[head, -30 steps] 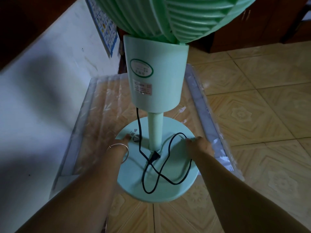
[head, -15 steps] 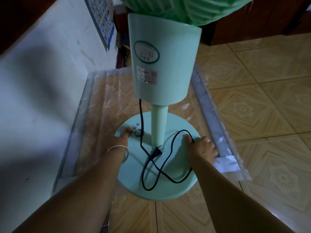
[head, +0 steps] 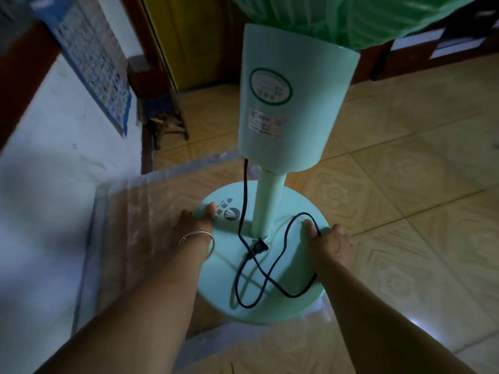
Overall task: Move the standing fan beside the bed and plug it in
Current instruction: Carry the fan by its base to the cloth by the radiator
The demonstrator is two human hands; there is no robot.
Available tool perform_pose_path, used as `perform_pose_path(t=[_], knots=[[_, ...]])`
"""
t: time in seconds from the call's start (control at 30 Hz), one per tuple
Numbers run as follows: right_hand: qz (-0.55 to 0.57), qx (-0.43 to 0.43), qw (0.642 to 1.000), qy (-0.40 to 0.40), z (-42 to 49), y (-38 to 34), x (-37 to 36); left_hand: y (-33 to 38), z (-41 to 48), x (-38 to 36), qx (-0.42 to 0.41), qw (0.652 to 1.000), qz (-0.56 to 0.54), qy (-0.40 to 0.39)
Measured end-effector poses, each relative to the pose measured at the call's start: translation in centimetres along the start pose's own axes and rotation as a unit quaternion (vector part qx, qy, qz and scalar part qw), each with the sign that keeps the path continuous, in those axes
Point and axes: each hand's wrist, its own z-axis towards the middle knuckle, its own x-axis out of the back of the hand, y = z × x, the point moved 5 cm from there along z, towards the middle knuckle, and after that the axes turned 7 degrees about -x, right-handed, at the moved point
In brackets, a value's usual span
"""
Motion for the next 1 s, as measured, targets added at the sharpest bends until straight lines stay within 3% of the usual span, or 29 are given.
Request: perform_pose_path(t=[0.17,0.37,0.63,1.0], knots=[[0.013,-0.013,0.999,0.035,4.3,-3.1,11.8,13.1,-3.6,-0.9,-0.038,0.998,0.021,-0.038],[0.071,-0.019,0.996,0.049,14.3,-8.1,27.3,32.3,-6.7,-5.2,-0.084,0.996,-0.009,-0.020],[0.106,-0.052,0.987,0.111,29.5,-10.5,47.2,56.8,-11.2,-16.6,-0.126,0.989,-0.015,-0.077],[0.161,-0.109,0.964,0.184,52.8,-18.1,66.8,89.6,-9.0,-33.8,-0.211,0.960,-0.043,-0.177]])
